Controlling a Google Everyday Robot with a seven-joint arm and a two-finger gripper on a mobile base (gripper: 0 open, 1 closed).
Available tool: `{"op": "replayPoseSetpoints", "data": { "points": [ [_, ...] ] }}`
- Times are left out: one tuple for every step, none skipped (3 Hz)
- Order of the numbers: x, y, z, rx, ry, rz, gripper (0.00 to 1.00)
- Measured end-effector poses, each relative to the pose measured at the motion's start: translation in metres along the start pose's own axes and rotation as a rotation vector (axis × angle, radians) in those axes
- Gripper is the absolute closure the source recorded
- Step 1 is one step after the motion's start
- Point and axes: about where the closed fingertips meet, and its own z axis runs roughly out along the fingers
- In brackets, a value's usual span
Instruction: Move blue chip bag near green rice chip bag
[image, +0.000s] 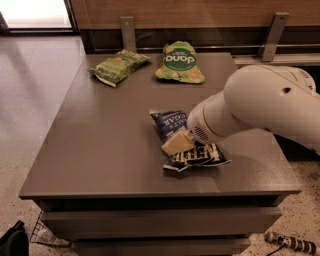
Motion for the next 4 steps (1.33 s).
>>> {"op": "replayPoseSetpoints", "data": {
  "points": [
    [-0.0019,-0.0004,-0.0026,0.0,0.0,0.0,1.0],
    [-0.002,-0.0004,-0.0027,0.0,0.0,0.0,1.0],
    [-0.0025,-0.0006,-0.0034,0.0,0.0,0.0,1.0],
    [-0.0026,-0.0007,-0.0035,0.0,0.0,0.0,1.0]
  ]
}}
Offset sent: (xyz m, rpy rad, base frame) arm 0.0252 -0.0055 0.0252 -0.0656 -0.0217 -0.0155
